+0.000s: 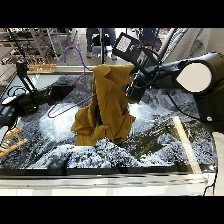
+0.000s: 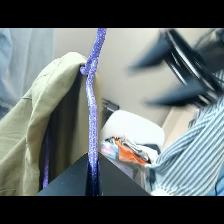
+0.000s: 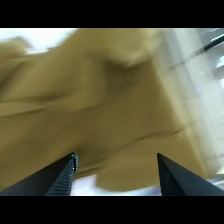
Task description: Fold the clothes and pants, and hang the long-sleeved shirts on hangers.
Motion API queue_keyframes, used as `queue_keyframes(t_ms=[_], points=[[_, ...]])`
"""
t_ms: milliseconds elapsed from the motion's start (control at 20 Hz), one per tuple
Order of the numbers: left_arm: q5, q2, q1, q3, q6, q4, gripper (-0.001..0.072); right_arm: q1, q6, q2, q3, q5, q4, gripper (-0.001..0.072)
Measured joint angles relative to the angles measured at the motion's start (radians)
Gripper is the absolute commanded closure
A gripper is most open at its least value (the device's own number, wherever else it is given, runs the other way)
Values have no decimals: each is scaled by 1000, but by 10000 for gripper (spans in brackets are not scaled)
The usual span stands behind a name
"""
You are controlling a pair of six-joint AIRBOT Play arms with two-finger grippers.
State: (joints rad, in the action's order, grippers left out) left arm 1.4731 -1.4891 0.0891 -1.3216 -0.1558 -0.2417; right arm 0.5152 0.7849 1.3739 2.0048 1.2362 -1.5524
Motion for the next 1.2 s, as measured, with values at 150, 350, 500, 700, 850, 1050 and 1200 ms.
queue_keyframes(t_ms=[150, 350, 500, 700, 850, 1050, 1200], points=[[12, -2, -2, 0, 7, 4, 688, -5, -144, 50, -11, -136, -3, 150], [16, -3, -4, 0, 12, 8, 686, -8, -235, 148, -16, -268, 27, 502], [-13, -3, -3, 0, 14, -1, 161, -9, -271, 195, -18, -324, 65, 686], [-143, 0, 12, -19, -24, 42, -11, -8, -294, 213, -18, -302, 111, 688], [-183, 10, 56, -116, -99, 193, -13, -9, -303, 219, -19, -210, 93, 688], [-205, 31, 124, -339, -297, 454, 86, -9, -262, 228, -54, -119, 39, 689], [-235, 67, 132, -450, -646, 756, 207, -16, -21, 229, -70, -159, -73, 689]])
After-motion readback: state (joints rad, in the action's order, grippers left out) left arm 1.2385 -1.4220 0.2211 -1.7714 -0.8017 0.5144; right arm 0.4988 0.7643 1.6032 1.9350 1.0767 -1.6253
